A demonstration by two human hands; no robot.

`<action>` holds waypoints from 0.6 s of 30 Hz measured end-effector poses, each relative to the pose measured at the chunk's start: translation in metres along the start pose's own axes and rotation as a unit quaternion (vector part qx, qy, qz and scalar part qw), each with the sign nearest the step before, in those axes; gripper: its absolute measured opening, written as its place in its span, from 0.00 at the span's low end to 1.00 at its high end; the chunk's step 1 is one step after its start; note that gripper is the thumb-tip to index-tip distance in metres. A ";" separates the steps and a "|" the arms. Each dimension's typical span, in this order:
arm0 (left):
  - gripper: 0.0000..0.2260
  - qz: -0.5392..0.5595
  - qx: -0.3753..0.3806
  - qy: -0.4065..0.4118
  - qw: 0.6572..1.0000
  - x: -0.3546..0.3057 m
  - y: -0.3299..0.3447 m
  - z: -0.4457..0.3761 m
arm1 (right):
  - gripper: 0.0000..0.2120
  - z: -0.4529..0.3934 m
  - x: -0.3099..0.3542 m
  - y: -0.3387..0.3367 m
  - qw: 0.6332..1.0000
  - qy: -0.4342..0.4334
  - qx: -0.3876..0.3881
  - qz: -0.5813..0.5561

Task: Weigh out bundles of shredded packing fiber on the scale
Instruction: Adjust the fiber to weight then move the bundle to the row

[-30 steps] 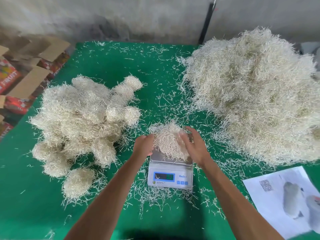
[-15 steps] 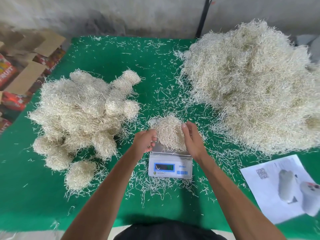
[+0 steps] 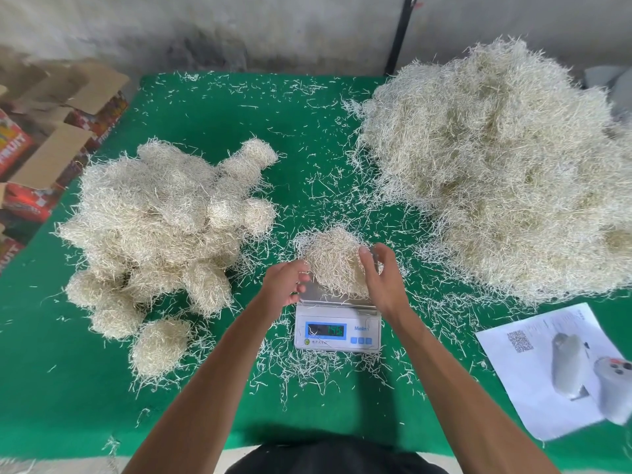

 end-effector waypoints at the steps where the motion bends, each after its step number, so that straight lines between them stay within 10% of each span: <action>1: 0.10 0.000 0.000 -0.002 1.000 0.000 0.000 0.000 | 0.43 -0.001 -0.001 0.000 1.000 0.000 0.001 -0.001; 9: 0.18 0.052 0.006 -0.050 0.997 -0.003 0.017 0.008 | 0.36 -0.008 0.008 0.015 0.999 0.023 0.003 -0.043; 15: 0.27 0.187 0.170 -0.027 0.967 -0.030 0.056 0.009 | 0.33 0.007 0.036 0.071 0.982 0.016 0.081 -0.170; 18: 0.30 0.072 0.084 0.010 0.994 -0.039 0.020 0.001 | 0.22 -0.003 0.043 0.047 0.960 0.006 0.026 -0.278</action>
Point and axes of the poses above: each hand's wrist, its own z-axis away from the middle knuckle, its own y-axis out of the palm, x = y × z, the point moved 9 cm from there along -z, towards the middle knuckle, and after that the axes turned 2 degrees about x, right-handed, at the moved point
